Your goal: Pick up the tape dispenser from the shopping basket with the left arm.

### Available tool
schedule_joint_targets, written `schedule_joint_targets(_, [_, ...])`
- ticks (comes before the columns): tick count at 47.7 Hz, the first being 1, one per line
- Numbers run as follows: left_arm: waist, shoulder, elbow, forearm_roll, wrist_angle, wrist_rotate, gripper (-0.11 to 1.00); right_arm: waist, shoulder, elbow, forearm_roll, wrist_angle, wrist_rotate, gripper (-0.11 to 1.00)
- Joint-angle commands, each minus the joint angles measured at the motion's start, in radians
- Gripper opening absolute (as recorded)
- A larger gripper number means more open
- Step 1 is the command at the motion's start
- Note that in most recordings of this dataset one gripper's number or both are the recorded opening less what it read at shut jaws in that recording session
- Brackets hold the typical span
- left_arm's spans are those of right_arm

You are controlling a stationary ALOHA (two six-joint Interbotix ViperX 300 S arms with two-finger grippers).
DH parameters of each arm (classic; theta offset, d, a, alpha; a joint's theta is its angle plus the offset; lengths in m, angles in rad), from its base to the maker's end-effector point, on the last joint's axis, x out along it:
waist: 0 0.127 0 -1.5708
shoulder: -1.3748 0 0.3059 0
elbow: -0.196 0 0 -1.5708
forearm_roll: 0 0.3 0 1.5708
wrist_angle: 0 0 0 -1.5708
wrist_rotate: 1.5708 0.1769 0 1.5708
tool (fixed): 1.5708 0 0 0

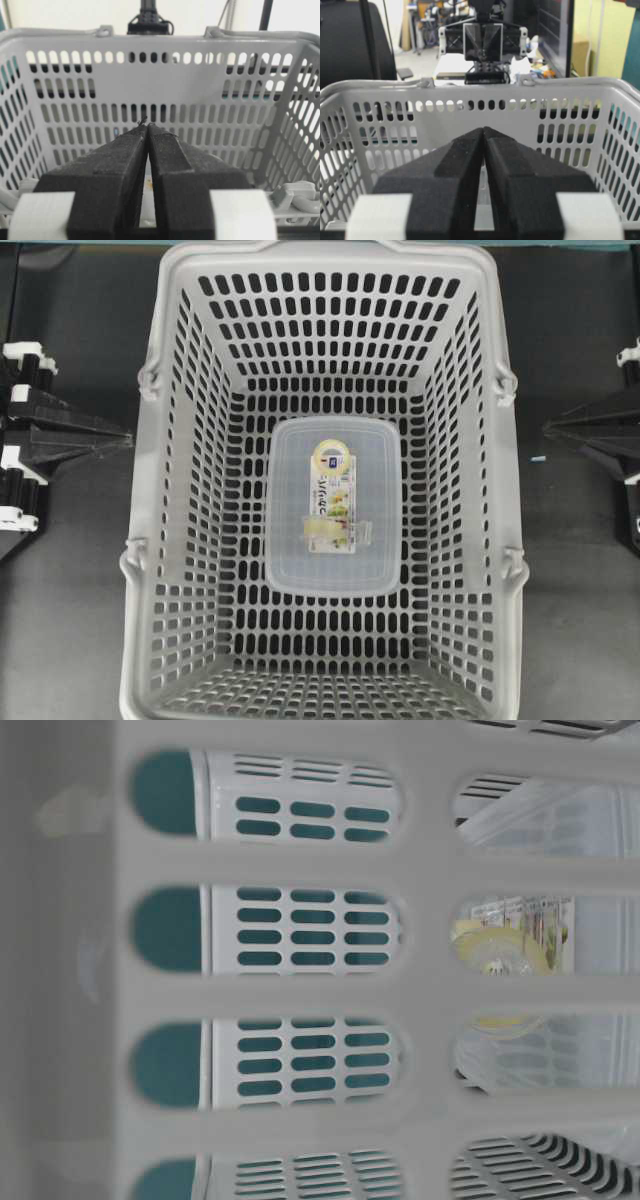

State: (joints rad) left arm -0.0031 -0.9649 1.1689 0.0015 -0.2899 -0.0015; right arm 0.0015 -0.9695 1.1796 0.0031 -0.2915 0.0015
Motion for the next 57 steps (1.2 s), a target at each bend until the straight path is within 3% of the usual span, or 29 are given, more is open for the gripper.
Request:
schedule_joint_targets(1, [-0.009,0.003,-0.067,0.043,0.0,-0.028,0.06,-0.008,0.003,-0.018,0.003,-0.006,0.005,0.0])
schedule_joint_targets(6, [-0.003,0.038,-0.132,0.043,0.052,-0.063,0.0,-0.008,-0.011,-0.017,0.009,0.009,0.005,-0.01])
schedule_joint_targets(10, [0.0,0.091,-0.207,0.043,0.17,-0.081,0.0,-0.009,-0.025,-0.018,0.009,0.023,0.003,-0.01])
schedule_joint_targets(32, [-0.011,0.477,-0.617,0.043,0.689,-0.075,0.0,-0.009,-0.064,-0.023,0.009,0.137,0.005,0.0])
schedule_joint_targets(39, [-0.023,0.58,-0.706,0.043,0.758,-0.072,0.02,-0.009,-0.067,-0.025,0.009,0.137,0.005,0.1])
schedule_joint_targets(44, [-0.032,0.641,-0.761,0.044,0.795,-0.072,0.19,-0.009,-0.069,-0.025,0.009,0.138,0.005,0.29])
schedule_joint_targets(53, [-0.054,0.773,-0.859,0.043,0.899,-0.072,0.74,-0.002,-0.071,-0.026,0.009,0.132,0.003,0.65])
schedule_joint_targets(57, [-0.06,0.839,-0.904,0.043,0.956,-0.072,0.89,0.002,-0.072,-0.026,0.009,0.137,0.003,0.74])
